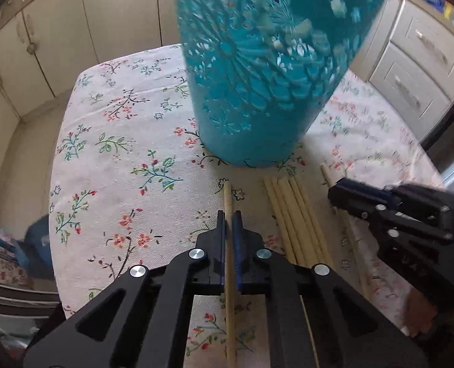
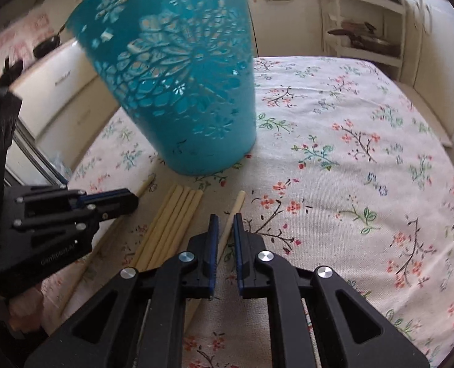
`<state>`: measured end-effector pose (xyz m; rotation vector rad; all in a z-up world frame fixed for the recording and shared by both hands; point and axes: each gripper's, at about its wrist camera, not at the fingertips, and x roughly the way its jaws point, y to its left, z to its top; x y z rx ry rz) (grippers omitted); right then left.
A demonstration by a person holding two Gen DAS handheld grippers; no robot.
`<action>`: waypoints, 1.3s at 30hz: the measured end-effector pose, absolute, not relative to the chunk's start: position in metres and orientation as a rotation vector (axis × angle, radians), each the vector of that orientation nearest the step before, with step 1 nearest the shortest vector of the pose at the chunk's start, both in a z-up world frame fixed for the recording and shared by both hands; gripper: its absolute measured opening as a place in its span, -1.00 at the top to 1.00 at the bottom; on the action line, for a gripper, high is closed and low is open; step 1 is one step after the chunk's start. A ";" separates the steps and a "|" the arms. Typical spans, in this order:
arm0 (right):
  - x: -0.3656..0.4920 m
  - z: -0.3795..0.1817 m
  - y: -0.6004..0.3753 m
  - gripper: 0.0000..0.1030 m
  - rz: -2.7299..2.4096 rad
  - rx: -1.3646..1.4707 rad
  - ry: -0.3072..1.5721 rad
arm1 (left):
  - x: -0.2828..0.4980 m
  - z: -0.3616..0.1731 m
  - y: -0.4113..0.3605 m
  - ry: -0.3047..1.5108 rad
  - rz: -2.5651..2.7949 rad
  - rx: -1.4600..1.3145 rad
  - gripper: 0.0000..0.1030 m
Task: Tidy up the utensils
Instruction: 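Grasp a single chopstick with the left tool and lift it, then carry the chopstick over the basket and release it with the left tool while the right tool approaches a chopstick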
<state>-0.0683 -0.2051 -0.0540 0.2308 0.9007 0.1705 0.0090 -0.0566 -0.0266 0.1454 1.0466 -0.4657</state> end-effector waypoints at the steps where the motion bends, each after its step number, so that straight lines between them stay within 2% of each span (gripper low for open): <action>1: -0.068 -0.054 -0.209 0.80 0.180 0.255 0.901 | 0.009 -0.019 -0.051 1.031 -0.462 0.127 0.91; 11: -0.070 -0.049 -0.207 0.70 0.203 0.271 0.897 | 0.002 0.138 0.010 0.723 -0.530 -0.095 0.91; 19: -0.069 -0.050 -0.210 0.67 0.208 0.270 0.896 | 0.025 0.234 -0.036 0.421 -0.586 -0.194 0.91; 24: -0.067 -0.051 -0.212 0.64 0.211 0.270 0.895 | 0.062 0.228 -0.070 0.352 -0.500 -0.218 0.91; 30: -0.069 -0.050 -0.212 0.63 0.217 0.276 0.894 | 0.098 0.179 -0.085 0.415 -0.390 -0.259 0.91; 39: -0.069 -0.050 -0.212 0.60 0.219 0.273 0.893 | 0.099 0.137 -0.085 0.494 -0.348 -0.179 0.90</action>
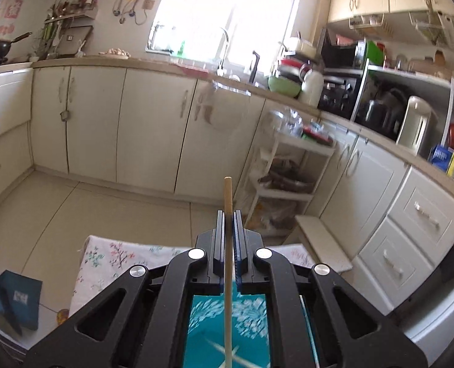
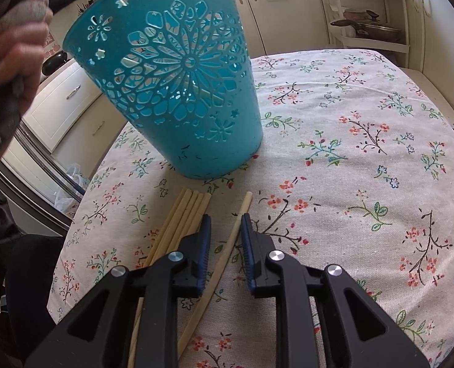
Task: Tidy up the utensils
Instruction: 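Carry the chopstick over the basket and release it with the left tool while the right tool approaches a chopstick, then grasp a chopstick with the right tool, carry it over the basket, release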
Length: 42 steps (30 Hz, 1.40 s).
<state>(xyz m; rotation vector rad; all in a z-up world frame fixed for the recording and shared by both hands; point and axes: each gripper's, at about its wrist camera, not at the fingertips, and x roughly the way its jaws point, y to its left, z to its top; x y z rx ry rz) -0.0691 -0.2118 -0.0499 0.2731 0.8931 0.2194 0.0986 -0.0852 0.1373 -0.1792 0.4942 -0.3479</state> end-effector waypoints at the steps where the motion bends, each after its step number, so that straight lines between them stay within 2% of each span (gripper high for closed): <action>1: -0.069 -0.050 -0.212 0.60 0.219 0.273 0.893 | 0.097 0.135 -0.083 0.506 -0.348 -0.172 0.91; 4: -0.069 -0.050 -0.212 0.60 0.219 0.273 0.893 | 0.091 0.123 -0.075 0.558 -0.346 -0.139 0.86; 6: -0.069 -0.050 -0.212 0.60 0.219 0.271 0.893 | 0.085 0.118 -0.065 0.578 -0.337 -0.134 0.70; 8: -0.068 -0.049 -0.211 0.60 0.218 0.270 0.893 | 0.075 0.114 -0.049 0.582 -0.320 -0.141 0.28; 10: -0.068 -0.049 -0.211 0.60 0.218 0.270 0.893 | 0.063 0.111 -0.030 0.564 -0.287 -0.156 0.07; 14: -0.068 -0.049 -0.210 0.60 0.212 0.262 0.894 | 0.050 0.096 0.007 0.543 -0.212 -0.211 -0.15; 19: -0.074 -0.046 -0.200 0.60 0.135 0.194 0.894 | 0.053 0.062 0.043 0.600 -0.097 -0.246 -0.17; 23: -0.080 -0.044 -0.180 0.60 0.062 0.037 0.901 | 0.063 0.049 0.065 0.668 -0.073 -0.290 -0.17; 25: -0.082 -0.044 -0.174 0.67 0.073 -0.018 0.915 | 0.063 0.049 0.069 0.665 -0.066 -0.292 -0.18; 26: -0.082 -0.043 -0.175 0.81 0.086 -0.021 0.924 | 0.064 0.049 0.070 0.669 -0.070 -0.298 -0.19; 28: -0.083 -0.042 -0.180 0.86 0.097 -0.021 0.947 | 0.064 0.046 0.069 0.684 -0.077 -0.296 -0.21; 36: -0.110 -0.018 -0.239 0.89 0.145 0.274 0.938 | 0.069 0.034 0.058 0.746 -0.080 -0.274 -0.23; 42: -0.120 0.066 -0.261 0.89 0.280 0.460 0.738 | 0.071 0.029 0.058 0.763 -0.069 -0.282 -0.23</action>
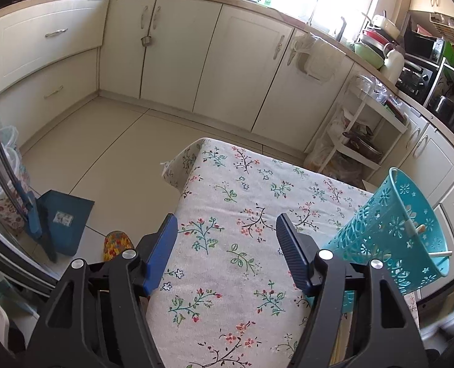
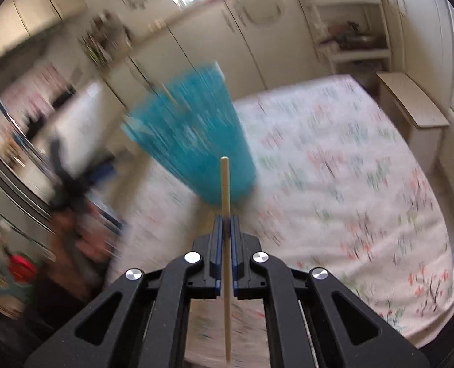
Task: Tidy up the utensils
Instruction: 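Grasp a chopstick with the right tool, carry it over the basket, release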
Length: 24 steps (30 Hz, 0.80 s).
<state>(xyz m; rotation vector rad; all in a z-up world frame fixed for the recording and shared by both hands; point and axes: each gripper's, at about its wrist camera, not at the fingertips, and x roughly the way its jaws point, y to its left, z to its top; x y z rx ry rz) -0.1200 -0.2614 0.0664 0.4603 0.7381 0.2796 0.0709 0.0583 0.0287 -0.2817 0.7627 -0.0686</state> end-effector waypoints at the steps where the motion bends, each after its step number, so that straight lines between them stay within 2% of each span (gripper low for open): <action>1: -0.117 0.090 -0.262 0.90 0.314 0.478 0.679 | 0.071 0.028 0.058 0.764 -0.067 -0.283 -0.23; 5: -0.098 0.151 -0.250 0.90 0.391 0.460 0.532 | 0.071 0.027 0.058 0.766 -0.068 -0.283 -0.23; 11: -0.063 0.193 -0.228 0.90 0.385 0.373 0.451 | 0.073 0.028 0.063 0.770 -0.072 -0.301 -0.23; 17: -0.033 0.182 -0.217 0.91 0.272 0.281 0.476 | 0.075 0.028 0.069 0.779 -0.079 -0.330 -0.24; 24: -0.005 0.131 -0.205 0.90 0.187 0.163 0.634 | 0.074 0.027 0.068 0.783 -0.083 -0.326 -0.27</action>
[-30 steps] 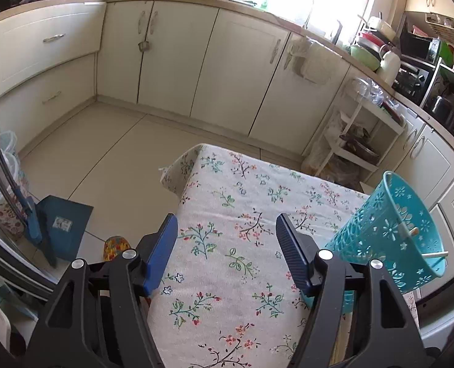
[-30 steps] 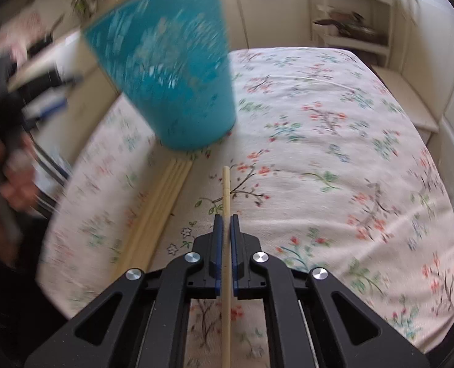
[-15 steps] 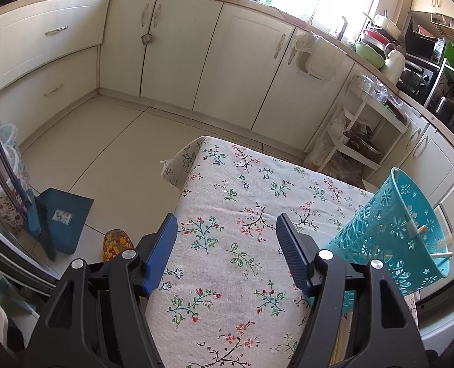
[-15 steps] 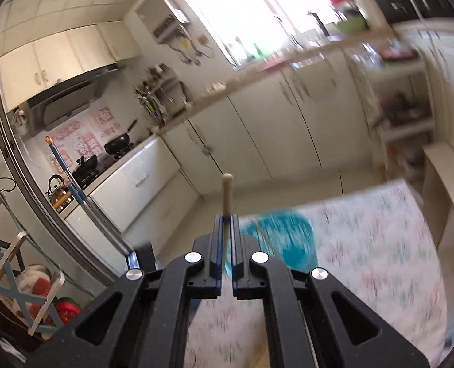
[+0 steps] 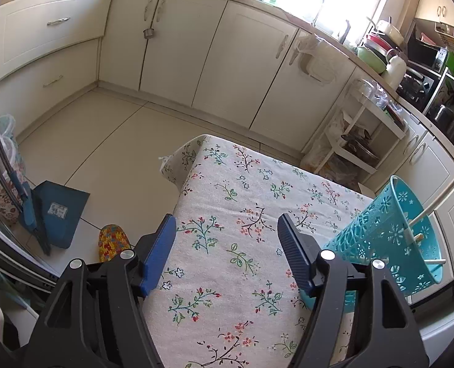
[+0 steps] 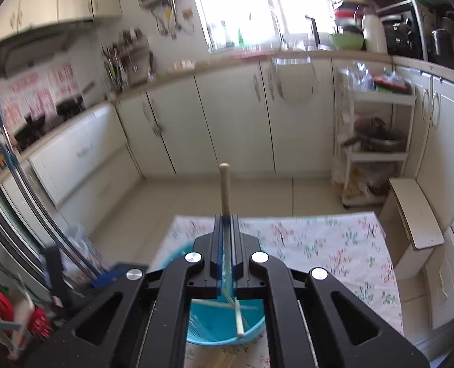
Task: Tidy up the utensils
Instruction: 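Grasp a chopstick with the right tool, carry it over the basket, release, then move the right tool back down to the chopstick bundle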
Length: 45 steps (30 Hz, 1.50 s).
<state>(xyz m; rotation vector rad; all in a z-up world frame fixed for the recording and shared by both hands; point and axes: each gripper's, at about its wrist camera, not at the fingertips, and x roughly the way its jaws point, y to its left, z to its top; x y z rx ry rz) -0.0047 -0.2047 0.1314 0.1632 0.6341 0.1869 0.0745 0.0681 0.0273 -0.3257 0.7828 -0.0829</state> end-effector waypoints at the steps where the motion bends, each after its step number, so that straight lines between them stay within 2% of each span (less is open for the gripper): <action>1: -0.002 0.126 -0.204 0.90 0.184 0.164 0.657 | 0.074 0.027 0.067 0.783 -0.083 -0.323 -0.28; 7: -0.010 0.116 -0.202 0.84 0.179 0.178 0.678 | 0.076 0.026 0.064 0.790 -0.081 -0.311 -0.32; 11: -0.025 0.126 -0.194 0.51 0.176 0.146 0.634 | 0.076 0.026 0.061 0.792 -0.080 -0.301 -0.35; 18: -0.079 0.136 -0.175 0.28 0.205 0.101 0.550 | 0.074 0.025 0.056 0.792 -0.076 -0.271 -0.39; 22: -0.102 0.122 -0.171 0.24 0.214 0.116 0.576 | 0.071 0.027 0.052 0.781 -0.072 -0.249 -0.41; 24: -0.107 0.109 -0.171 0.14 0.211 0.130 0.610 | 0.070 0.028 0.051 0.774 -0.067 -0.235 -0.42; 33: -0.099 0.032 -0.179 0.13 0.126 0.159 0.824 | 0.066 0.027 0.044 0.767 -0.058 -0.175 -0.46; 45: -0.096 -0.016 -0.178 0.20 0.084 0.156 0.914 | 0.070 0.014 0.037 0.800 -0.062 -0.130 -0.54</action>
